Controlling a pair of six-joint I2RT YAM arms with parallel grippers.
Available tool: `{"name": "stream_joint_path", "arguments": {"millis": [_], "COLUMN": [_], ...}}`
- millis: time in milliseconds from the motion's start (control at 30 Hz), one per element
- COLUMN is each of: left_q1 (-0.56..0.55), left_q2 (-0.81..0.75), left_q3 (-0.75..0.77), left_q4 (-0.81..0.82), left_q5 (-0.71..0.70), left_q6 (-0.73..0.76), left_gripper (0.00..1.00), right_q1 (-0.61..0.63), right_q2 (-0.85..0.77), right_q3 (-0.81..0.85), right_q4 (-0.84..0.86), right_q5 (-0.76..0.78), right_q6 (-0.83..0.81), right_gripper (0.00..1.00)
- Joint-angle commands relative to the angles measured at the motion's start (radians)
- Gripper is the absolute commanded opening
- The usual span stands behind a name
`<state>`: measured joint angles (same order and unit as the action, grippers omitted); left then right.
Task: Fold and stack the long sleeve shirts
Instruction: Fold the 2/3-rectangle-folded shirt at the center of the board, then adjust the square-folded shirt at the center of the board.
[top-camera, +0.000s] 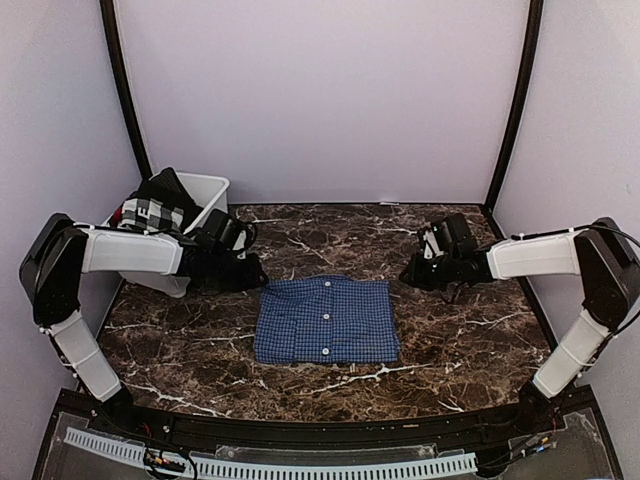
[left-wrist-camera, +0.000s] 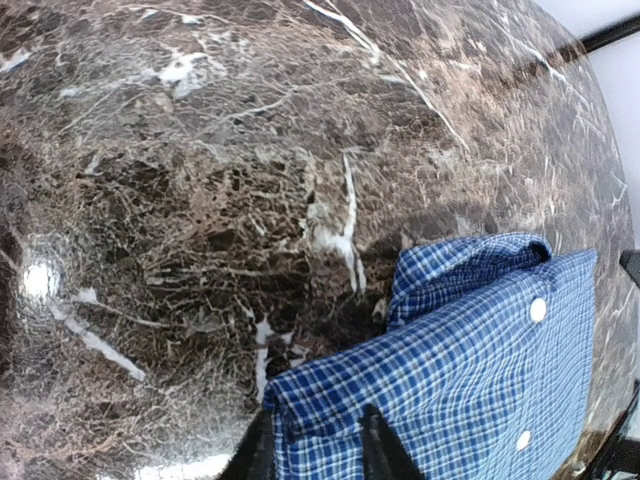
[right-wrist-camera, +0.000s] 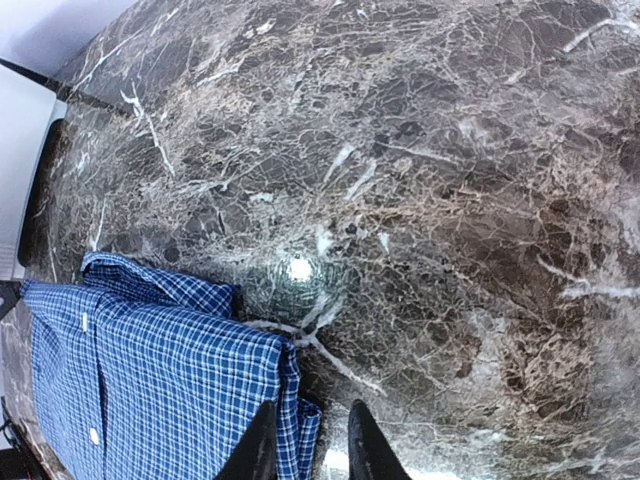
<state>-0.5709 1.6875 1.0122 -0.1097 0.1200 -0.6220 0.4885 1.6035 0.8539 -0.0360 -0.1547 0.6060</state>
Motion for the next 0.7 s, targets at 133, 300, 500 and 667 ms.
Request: {"name": "stream_joint_path", "arguments": {"millis": [133, 300, 500, 667], "left_q1": [0.026, -0.011, -0.086, -0.111], "left_q2": [-0.014, -0.066, -0.072, -0.001], "left_q3": [0.097, 0.091, 0.07, 0.081], "left_q4": [-0.06, -0.104, -0.106, -0.057], "left_q5": [-0.056, -0.06, 0.027, 0.099], "left_q6": [0.052, 0.055, 0.026, 0.011], "left_gripper": [0.64, 0.59, 0.28, 0.17], "right_q1": [0.072, 0.2, 0.358, 0.392], "right_q2": [-0.016, 0.005, 0.126, 0.251], "right_q3": [0.152, 0.228, 0.344, 0.436], "right_q4": [-0.157, -0.205, -0.205, -0.217], "right_q5": [0.134, 0.188, 0.186, 0.197], "right_q6": [-0.085, -0.09, -0.079, -0.078], "right_gripper": [0.41, 0.42, 0.4, 0.39]}}
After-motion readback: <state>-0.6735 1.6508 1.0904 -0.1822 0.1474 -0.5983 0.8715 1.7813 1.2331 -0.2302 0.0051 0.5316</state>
